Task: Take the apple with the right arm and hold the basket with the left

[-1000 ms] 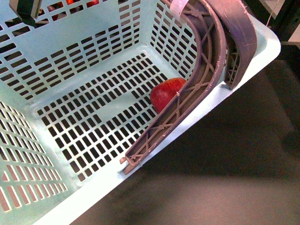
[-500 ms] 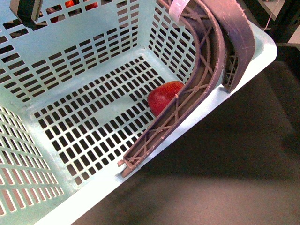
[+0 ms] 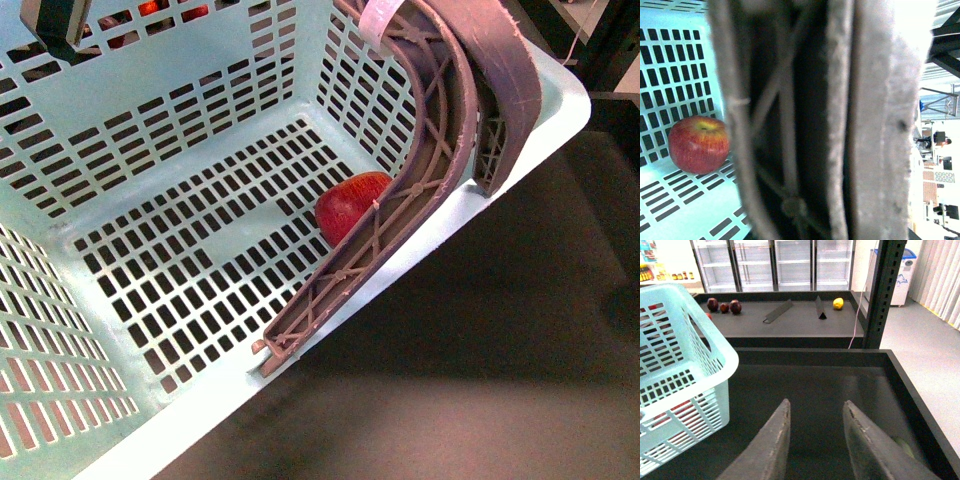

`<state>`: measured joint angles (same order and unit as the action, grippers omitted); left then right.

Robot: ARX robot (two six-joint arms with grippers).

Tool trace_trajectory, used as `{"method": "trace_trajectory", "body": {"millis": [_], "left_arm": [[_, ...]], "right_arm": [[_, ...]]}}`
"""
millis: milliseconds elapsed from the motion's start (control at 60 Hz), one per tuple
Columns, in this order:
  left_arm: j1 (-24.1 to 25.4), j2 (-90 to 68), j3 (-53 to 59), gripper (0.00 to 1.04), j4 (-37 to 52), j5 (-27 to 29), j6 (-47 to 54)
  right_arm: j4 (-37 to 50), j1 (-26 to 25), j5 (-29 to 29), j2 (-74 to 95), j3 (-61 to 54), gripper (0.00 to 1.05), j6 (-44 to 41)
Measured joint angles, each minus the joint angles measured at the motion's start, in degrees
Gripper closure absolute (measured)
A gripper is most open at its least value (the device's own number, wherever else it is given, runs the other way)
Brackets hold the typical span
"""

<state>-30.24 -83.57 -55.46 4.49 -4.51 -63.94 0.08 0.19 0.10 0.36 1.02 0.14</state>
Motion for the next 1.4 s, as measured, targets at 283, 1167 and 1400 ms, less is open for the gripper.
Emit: {"method": "trace_trajectory", "body": {"millis": [283, 1167, 1400], "left_arm": [[0.02, 0.00, 0.00, 0.90, 0.00, -0.07, 0.00], [11.08, -3.91, -1.64, 0.90, -1.62, 14.16, -11.45], [23.02, -11.98, -2.34, 0.90, 2.95, 10.38, -14.73]], "right_arm": [[0.00, 0.00, 0.02, 0.00, 0.00, 0.21, 0.00], [0.00, 0.00, 0.00, -0.02, 0.00, 0.09, 0.02], [0.00, 0.00, 0.02, -0.04, 0.00, 0.09, 0.02]]}}
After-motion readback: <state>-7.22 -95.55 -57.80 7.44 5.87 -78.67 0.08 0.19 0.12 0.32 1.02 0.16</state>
